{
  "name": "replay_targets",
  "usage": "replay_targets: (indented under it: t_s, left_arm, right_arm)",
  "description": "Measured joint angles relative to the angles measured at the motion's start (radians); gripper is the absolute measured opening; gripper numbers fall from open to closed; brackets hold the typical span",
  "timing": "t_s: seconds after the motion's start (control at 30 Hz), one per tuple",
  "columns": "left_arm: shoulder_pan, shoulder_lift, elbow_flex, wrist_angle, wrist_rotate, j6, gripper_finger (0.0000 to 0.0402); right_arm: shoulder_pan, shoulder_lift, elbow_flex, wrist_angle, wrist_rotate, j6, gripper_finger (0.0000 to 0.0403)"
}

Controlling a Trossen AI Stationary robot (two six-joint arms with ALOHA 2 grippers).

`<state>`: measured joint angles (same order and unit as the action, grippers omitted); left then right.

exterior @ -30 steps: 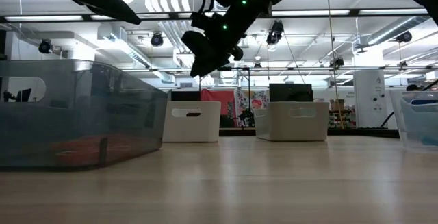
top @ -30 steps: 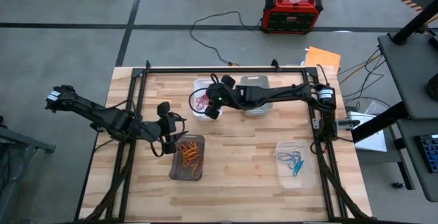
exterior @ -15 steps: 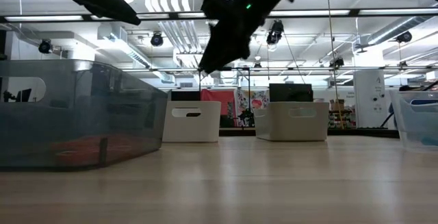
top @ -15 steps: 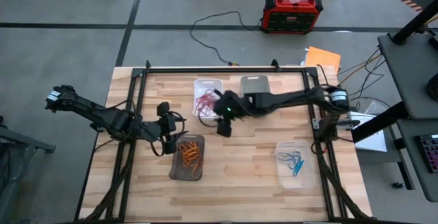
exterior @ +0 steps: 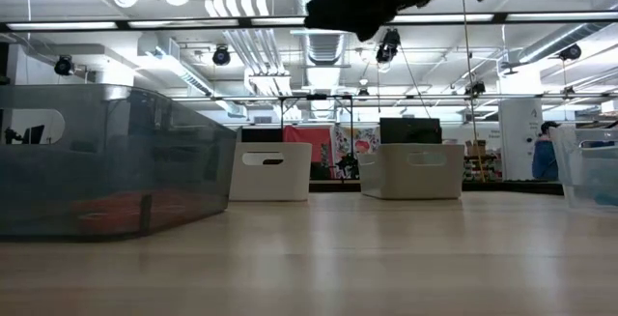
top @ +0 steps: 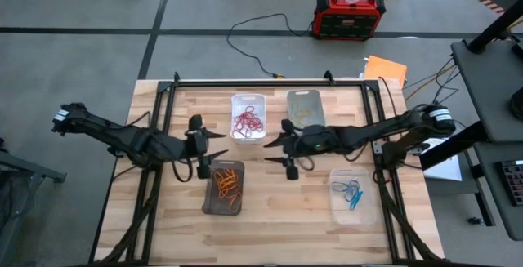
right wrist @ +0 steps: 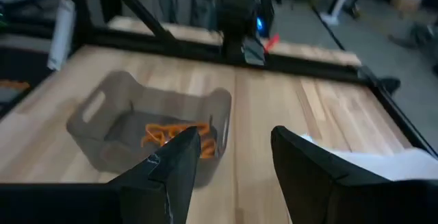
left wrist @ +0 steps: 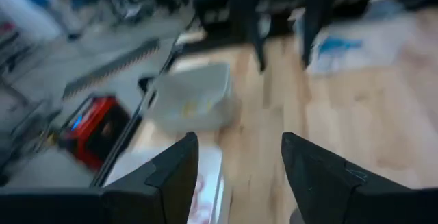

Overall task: Sort rubber bands into baskets
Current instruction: Return to Home Position

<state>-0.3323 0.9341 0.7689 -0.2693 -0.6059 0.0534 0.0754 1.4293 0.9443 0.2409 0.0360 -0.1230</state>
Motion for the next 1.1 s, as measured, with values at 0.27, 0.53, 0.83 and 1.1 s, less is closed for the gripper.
replay_targets:
  t_s: [0.27, 0.53, 0.83, 1.1]
  left_arm:
    - [0.053, -0.144, -0.065, 0.135, 0.254, 0.117, 0.0194]
    - [0.07, -0.431, -0.297, 0.286, 0.26, 0.148, 0.0194]
    - [0.07, -0.843, -0.474, 0.242, 0.284, 0.136, 0.0194]
    - [0.071, -0.912, -0.486, 0.209, 0.283, 0.121, 0.0194]
  right_arm:
    - [-0.082, -0.17, -0.233, 0.193, -0.071, -0.008, 0.0176]
    - [-0.102, -0.329, -0.363, 0.231, -0.149, -0.001, 0.0176]
    - [-0.102, -0.529, -0.521, 0.293, -0.149, 0.019, 0.0176]
    - [-0.101, -0.803, -0.696, 0.302, -0.151, 0.043, 0.0176]
